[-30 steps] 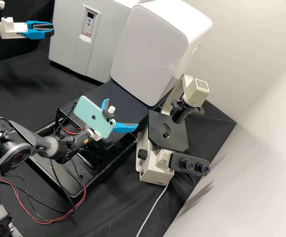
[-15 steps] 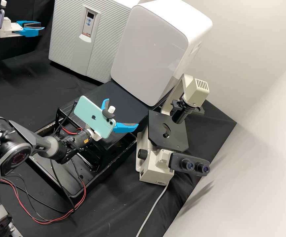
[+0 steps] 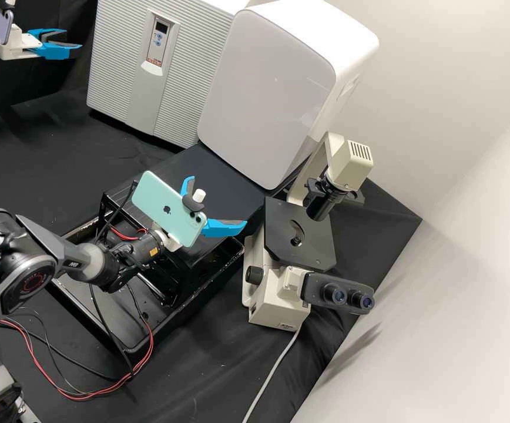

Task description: Open the incubator door

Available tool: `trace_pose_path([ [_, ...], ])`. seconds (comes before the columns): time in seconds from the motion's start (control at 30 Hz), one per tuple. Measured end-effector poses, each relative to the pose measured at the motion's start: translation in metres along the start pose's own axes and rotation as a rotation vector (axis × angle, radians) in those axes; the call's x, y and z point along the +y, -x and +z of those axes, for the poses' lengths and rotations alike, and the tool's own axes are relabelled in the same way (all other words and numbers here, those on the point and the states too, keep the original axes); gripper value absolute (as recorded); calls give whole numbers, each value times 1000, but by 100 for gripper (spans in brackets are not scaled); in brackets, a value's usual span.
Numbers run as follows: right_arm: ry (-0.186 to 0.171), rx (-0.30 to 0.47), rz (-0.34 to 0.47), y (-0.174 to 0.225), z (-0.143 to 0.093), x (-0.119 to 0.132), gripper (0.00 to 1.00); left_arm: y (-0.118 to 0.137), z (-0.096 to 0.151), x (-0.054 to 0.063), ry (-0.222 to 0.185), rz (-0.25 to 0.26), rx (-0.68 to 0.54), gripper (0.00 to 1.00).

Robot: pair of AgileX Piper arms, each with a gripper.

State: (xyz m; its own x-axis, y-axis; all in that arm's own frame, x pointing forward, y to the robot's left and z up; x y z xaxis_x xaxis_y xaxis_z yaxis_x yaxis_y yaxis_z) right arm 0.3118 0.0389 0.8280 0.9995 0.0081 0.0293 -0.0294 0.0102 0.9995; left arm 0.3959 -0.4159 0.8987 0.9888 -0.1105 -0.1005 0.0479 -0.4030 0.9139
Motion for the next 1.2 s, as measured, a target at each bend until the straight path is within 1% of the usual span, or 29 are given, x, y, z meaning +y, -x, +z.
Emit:
trace_pose_path([
  [0.2, 0, 0, 0, 0, 0, 0, 100, -10, 2, 19, -27, 55, -21, 100],
  [0.23, 0, 0, 0, 0, 0, 0, 100, -12, 2, 21, -27, 60, -25, 100],
  [0.33, 0, 0, 0, 0, 0, 0, 100, -21, 1, 24, -10, 71, -37, 100],
  [0.43, 0, 0, 0, 0, 0, 0, 100, -31, 1, 24, -4, 65, -59, 100],
  [0.6, 0, 0, 0, 0, 0, 0, 100, -49, 8, 20, -46, 34, -107, 100],
  [0.67, 0, 0, 0, 0, 0, 0, 100, -55, 10, 16, -40, 15, -117, 100],
  [0.83, 0, 0, 0, 0, 0, 0, 100, -63, 14, 12, -47, -8, -129, 100],
  [1.07, 0, 0, 0, 0, 0, 0, 100, -69, 16, 15, -58, 4, -139, 100],
  [1.17, 0, 0, 0, 0, 0, 0, 100, -72, 15, 15, -73, -2, -147, 100],
  [1.2, 0, 0, 0, 0, 0, 0, 100, -73, 15, 14, -71, -4, -146, 100],
])
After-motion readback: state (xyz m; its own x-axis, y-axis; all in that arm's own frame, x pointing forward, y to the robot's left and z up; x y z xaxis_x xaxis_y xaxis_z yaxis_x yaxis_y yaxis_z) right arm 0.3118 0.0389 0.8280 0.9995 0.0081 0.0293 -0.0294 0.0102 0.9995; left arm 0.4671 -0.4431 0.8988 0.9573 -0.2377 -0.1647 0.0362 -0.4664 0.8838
